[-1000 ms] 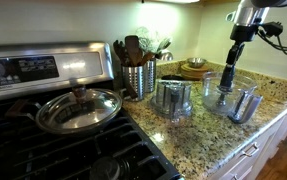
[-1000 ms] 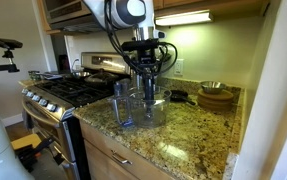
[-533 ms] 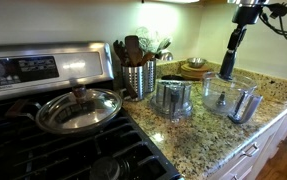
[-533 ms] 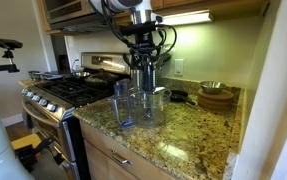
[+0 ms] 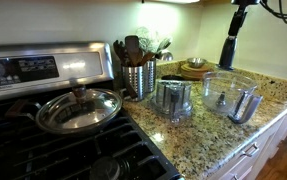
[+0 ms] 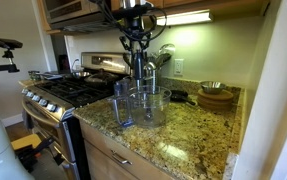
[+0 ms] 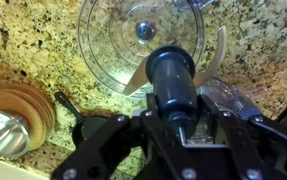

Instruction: Remove the gray object out of the left jar

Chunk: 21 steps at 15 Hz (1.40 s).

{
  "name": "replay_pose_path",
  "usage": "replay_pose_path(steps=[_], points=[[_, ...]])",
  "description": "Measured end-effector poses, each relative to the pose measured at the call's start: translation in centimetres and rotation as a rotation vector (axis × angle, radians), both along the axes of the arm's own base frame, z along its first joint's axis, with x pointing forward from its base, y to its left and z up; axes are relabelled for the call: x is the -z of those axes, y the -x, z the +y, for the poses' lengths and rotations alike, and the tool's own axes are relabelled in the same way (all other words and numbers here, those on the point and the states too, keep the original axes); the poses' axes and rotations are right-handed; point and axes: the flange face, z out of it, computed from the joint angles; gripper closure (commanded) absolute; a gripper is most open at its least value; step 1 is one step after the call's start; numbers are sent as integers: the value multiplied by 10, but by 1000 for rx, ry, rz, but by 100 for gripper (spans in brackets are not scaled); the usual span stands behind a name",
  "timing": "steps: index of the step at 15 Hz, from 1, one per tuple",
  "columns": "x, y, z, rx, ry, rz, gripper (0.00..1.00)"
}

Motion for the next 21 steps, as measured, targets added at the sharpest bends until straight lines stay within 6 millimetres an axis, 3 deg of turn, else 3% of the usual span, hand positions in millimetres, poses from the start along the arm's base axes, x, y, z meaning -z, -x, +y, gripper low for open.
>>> replay_pose_path(steps=[4,8,21], points=[[-10,9,38,-73,8,-3,81],[-5,20,66,-121,7,6,81],[64,61,114,-144,-11,15,81]])
